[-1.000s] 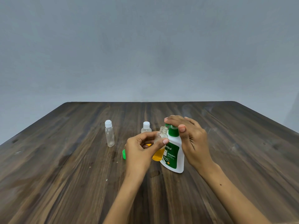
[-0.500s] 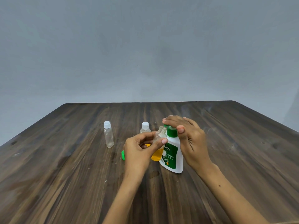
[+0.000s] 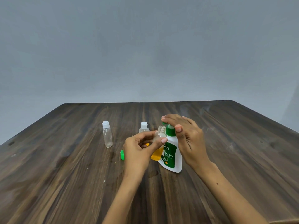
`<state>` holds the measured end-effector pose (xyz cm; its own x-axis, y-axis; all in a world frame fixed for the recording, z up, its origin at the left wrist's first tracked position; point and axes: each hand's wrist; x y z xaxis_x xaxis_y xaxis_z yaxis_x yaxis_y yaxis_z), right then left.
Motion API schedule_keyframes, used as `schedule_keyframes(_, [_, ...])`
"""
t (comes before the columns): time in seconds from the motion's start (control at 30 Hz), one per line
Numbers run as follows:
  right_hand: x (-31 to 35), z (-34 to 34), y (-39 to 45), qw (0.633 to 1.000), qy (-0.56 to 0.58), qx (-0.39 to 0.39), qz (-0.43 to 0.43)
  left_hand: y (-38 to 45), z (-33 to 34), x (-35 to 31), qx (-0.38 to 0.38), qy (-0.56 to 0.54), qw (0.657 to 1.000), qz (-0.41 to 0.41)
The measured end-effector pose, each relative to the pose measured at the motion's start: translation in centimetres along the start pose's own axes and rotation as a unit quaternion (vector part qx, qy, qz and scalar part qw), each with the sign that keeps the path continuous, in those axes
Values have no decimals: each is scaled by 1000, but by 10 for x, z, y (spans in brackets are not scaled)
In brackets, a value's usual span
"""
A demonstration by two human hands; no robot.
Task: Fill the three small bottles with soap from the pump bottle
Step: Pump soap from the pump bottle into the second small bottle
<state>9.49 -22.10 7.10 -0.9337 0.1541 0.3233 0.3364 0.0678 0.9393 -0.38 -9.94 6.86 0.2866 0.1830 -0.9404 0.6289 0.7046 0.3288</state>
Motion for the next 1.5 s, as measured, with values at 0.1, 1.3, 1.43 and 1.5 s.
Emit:
schedule_keyframes(0.1, [1, 0, 2, 1000, -2, 0, -3, 0, -1, 1, -5, 3, 1000, -3])
schedule_keyframes(1.3, [-2, 2, -4, 1000, 15, -17, -3, -3, -2, -4, -5, 0, 1000, -9])
schedule_keyframes(1.43, [-1, 5, -4, 999, 26, -30, 4, -2, -1, -3, -7, 1, 1000, -12])
schedule_keyframes(1.5, [-2, 5, -5, 999, 27, -33, 6, -2, -1, -4, -8, 3, 1000, -11])
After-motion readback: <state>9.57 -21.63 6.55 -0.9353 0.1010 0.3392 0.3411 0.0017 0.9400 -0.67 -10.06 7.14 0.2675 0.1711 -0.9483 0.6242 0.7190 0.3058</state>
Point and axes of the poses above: each hand's wrist, its own y-axis towards the middle knuckle, its own z-axis out of the palm, x = y × z, and after that the axes turned 13 degrees about -x, right-handed
